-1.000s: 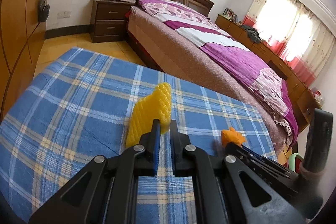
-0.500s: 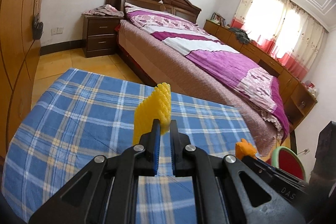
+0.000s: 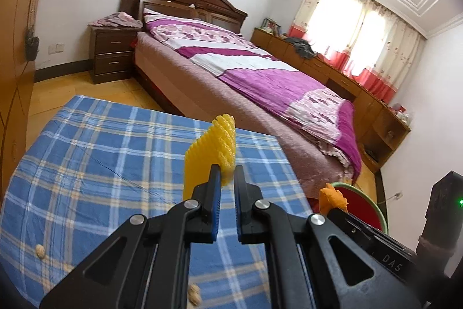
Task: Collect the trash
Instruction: 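Carry the yellow foam net and orange net over the red bucket with both tools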
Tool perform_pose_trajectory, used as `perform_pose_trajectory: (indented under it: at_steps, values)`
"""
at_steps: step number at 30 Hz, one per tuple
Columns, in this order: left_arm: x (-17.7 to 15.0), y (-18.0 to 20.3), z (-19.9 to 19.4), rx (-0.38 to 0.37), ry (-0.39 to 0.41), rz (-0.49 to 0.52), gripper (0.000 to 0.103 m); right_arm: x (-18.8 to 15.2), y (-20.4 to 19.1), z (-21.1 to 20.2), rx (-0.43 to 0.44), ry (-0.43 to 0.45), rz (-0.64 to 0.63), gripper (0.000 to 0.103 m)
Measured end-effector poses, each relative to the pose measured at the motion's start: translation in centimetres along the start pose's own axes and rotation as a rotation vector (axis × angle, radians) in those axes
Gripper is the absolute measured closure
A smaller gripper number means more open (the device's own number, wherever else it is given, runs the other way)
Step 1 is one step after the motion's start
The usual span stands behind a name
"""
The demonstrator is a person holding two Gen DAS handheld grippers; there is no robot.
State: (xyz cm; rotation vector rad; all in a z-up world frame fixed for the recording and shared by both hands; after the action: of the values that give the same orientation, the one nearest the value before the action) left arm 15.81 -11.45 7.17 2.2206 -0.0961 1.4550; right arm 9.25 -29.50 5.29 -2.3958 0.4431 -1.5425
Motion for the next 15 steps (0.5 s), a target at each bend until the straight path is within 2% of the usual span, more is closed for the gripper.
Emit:
perform_pose_trajectory:
  at_steps: [15]
  values:
    - [-1.4,7.4,-2.6,-0.127,-0.017,0.071,0.096,0.4,6.3,-7.7,-0.082,0.105,0.105,0.075]
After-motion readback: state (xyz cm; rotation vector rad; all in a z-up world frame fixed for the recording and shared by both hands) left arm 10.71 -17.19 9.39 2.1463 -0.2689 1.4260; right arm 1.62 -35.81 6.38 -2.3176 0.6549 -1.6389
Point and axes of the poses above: each gripper's, at about its wrist camera, not at the fingertips, and z roughly the way its jaws point, y to its right, x to its top, the point moved 7 cm from there along z, roughly the way its jaws point, and after that the axes turned 14 degrees about y, right-handed, at the moved point
